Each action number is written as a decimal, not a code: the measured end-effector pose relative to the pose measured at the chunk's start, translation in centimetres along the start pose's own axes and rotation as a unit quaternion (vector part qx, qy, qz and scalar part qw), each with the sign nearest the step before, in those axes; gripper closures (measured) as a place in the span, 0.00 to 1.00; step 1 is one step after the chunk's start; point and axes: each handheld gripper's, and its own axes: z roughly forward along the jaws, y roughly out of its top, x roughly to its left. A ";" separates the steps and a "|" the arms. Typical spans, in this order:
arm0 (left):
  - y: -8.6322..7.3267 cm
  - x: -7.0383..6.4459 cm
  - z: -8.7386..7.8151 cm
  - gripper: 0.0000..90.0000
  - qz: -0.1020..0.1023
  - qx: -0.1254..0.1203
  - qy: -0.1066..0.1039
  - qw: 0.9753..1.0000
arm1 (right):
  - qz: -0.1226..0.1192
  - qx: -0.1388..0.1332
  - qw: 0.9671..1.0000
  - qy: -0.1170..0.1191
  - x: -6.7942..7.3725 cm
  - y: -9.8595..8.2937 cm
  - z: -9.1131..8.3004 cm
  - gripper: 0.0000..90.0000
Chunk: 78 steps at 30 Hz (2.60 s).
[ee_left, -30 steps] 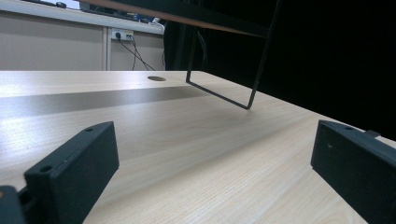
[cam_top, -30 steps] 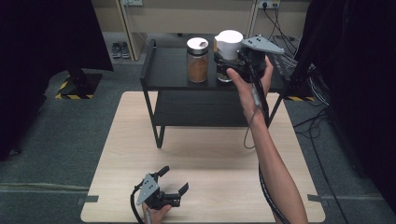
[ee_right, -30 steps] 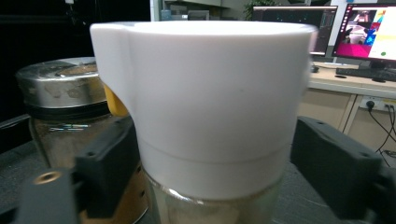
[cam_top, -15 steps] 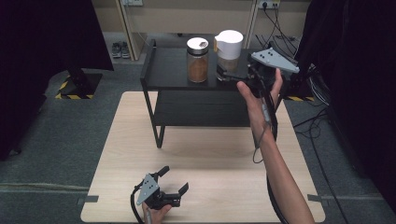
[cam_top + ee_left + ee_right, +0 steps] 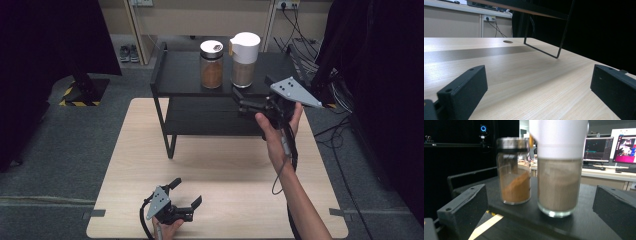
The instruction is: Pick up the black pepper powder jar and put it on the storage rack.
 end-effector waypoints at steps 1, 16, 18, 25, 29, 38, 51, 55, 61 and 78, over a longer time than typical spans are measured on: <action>0.0 0.0 0.0 0.00 0.000 0.000 0.000 1.000 | 0.001 0.000 1.000 0.002 0.0 -0.4 -0.2 0.00; 0.1 0.0 0.1 0.00 0.001 0.004 0.000 1.000 | 0.012 0.012 1.000 -0.004 -0.1 -6.3 -1.8 0.00; 0.1 0.0 0.1 0.00 0.001 0.004 -0.001 1.000 | 0.014 0.009 1.000 -0.006 0.0 -7.1 -2.3 0.00; 0.2 0.0 0.1 0.00 0.002 0.005 -0.001 1.000 | 0.021 0.011 1.000 -0.005 0.7 -9.9 -3.6 0.00; 0.2 0.0 0.1 0.00 0.001 0.005 0.000 1.000 | 0.032 0.022 0.999 0.000 0.8 -11.3 -4.2 0.00; 0.2 0.0 0.1 0.00 0.001 0.005 0.000 1.000 | 0.027 0.052 0.998 0.001 1.7 -14.1 -5.5 0.00; 0.1 0.0 0.1 0.00 0.001 0.005 0.000 1.000 | 0.028 0.085 0.996 0.018 2.5 -16.9 -6.8 0.00; 0.1 0.0 0.1 0.00 0.001 0.004 0.000 1.000 | 0.023 0.088 0.996 0.016 2.8 -17.9 -7.5 0.00; 0.1 0.0 0.1 0.00 0.001 0.004 0.000 1.000 | 0.032 0.091 0.995 0.012 3.0 -19.6 -8.2 0.00; 0.2 0.1 0.1 0.00 0.000 0.006 -0.001 1.000 | 0.030 0.077 0.996 0.019 3.3 -22.2 -9.1 0.00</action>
